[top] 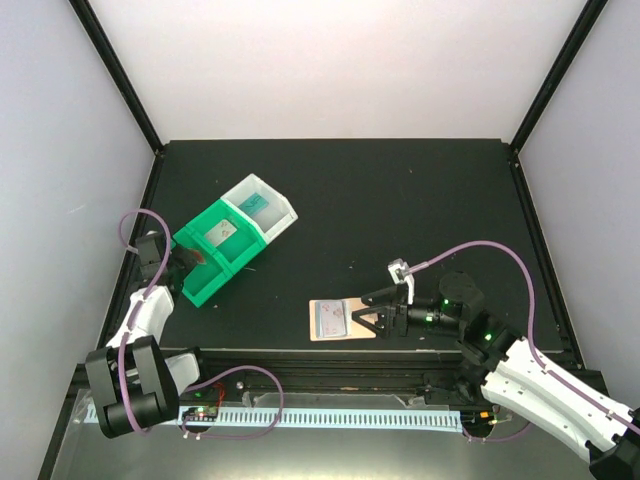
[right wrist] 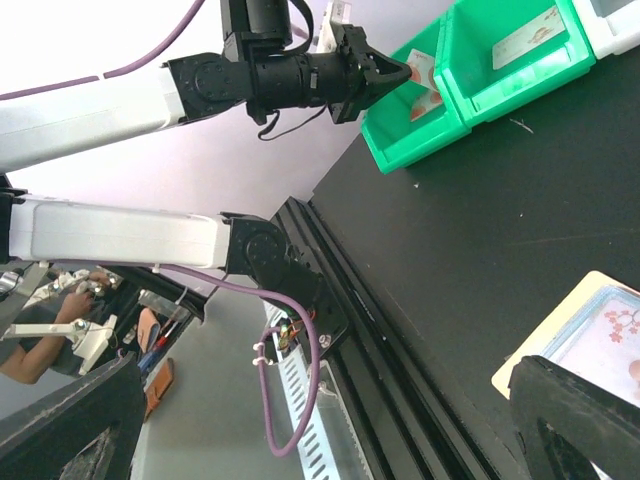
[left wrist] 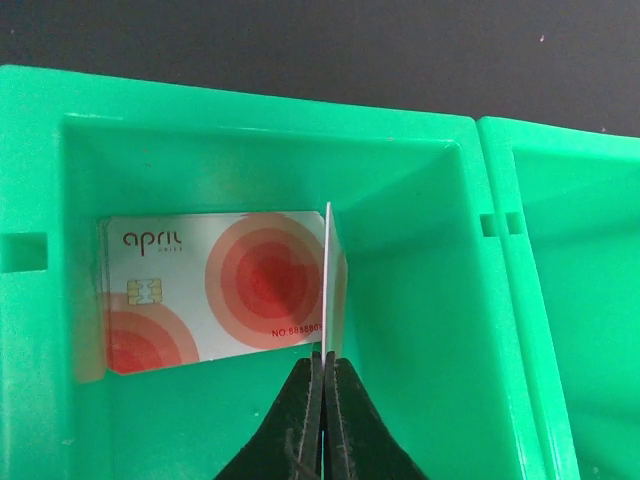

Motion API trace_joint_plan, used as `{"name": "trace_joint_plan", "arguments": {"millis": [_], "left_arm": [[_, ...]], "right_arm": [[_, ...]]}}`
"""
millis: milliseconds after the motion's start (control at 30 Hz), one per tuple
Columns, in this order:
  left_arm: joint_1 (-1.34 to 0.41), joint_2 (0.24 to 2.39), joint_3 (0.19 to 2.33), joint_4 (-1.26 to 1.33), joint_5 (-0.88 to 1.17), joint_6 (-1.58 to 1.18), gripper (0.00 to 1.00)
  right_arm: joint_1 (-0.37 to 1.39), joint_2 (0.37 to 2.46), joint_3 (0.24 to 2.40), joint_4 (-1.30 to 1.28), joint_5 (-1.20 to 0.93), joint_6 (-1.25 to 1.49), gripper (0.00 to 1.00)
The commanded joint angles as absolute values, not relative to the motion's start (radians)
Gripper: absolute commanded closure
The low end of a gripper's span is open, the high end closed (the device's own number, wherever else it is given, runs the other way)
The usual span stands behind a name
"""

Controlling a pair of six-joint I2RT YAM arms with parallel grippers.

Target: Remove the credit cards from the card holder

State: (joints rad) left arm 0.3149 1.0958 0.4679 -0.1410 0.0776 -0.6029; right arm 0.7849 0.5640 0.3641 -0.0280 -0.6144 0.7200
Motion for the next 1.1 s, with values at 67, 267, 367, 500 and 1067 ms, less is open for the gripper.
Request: {"name": "trace_joint_plan", "arguments": {"millis": [67,267,367,500,1067], "left_arm": [[0.323,1.109,0.473,-0.114,0.021,-0.574,0.98],[0.322,1.12,0.476,-0.115,0.011,-0.579,0.99],[0.322,1.117,0.484,-0.124,0.001,-0.577,0.97],[0.323,1.116,0.494,-0.133,-0.01,-0.575,0.95],[0.322,1.133,0.504,-0.141,-0.03,-0.584,0.87]], "right_arm": [[0.79,0.551,0.364,-0.004,-0.621,0.715,0.0],[0.79,0.555,0.369,-0.013,-0.628,0.709,0.0],[0.79,0.553,0.367,-0.018,-0.627,0.707,0.0],[0.789,0.553,0.364,-0.018,-0.625,0.708,0.0],[0.79,0.556,0.36,-0.019,-0.626,0.71,0.0]]}}
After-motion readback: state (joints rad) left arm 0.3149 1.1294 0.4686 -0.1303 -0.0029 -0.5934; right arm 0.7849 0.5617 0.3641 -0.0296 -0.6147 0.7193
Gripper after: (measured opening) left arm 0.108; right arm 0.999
